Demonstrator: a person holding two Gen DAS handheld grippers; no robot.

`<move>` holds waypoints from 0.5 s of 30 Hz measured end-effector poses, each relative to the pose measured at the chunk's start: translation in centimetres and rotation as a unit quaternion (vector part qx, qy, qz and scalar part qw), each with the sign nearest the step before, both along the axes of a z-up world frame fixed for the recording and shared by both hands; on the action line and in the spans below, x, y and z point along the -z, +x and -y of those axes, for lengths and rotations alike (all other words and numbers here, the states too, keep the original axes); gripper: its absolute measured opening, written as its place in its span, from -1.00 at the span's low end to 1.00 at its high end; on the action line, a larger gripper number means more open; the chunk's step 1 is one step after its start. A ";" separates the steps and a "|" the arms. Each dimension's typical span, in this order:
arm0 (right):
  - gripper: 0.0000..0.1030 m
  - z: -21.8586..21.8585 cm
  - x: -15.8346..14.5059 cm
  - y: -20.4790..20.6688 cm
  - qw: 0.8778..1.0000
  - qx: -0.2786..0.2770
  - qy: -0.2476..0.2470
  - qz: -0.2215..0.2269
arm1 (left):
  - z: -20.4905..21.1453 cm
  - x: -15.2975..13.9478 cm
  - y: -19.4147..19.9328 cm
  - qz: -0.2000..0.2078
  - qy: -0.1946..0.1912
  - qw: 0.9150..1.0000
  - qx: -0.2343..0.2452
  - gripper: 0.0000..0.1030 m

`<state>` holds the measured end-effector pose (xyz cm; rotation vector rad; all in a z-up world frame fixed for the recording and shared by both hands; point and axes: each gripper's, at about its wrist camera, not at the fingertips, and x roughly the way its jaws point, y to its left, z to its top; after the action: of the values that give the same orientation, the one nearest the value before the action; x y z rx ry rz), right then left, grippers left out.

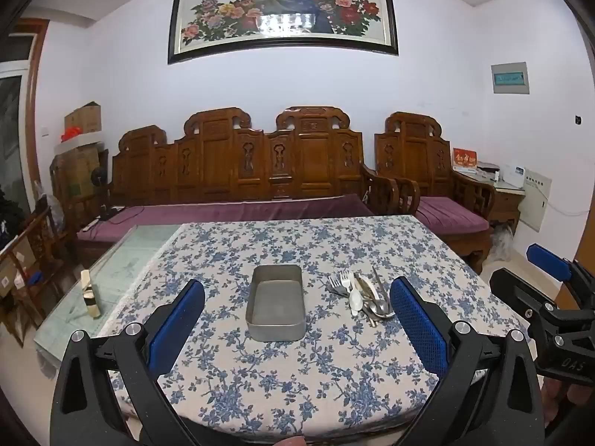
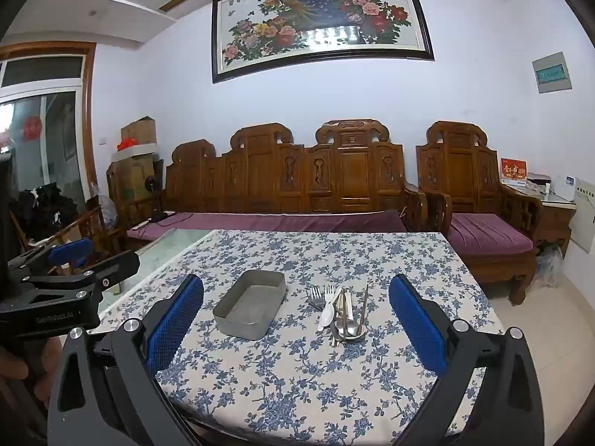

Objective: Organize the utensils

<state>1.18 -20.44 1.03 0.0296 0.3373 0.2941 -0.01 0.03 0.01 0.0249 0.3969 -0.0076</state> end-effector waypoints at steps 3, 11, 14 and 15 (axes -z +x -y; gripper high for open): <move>0.95 0.0 0.0 0.0 1.000 0.000 0.001 0.000 | 0.0 0.0 0.0 0.000 0.001 1.000 0.000 0.88; 0.95 0.0 -0.1 -0.1 1.000 0.001 0.001 0.001 | 0.0 0.0 0.0 0.001 0.003 1.000 0.000 0.88; 0.95 0.1 -0.3 -0.1 1.000 0.000 0.002 0.000 | 0.0 0.0 0.0 0.001 0.003 1.000 0.000 0.88; 0.95 0.1 -0.3 -0.1 1.000 0.000 0.003 0.000 | 0.0 0.0 0.1 0.001 0.002 1.000 0.000 0.88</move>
<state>1.10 -20.50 1.32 0.0345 0.3365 0.2951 0.06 -0.02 -0.01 0.0294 0.3949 -0.0067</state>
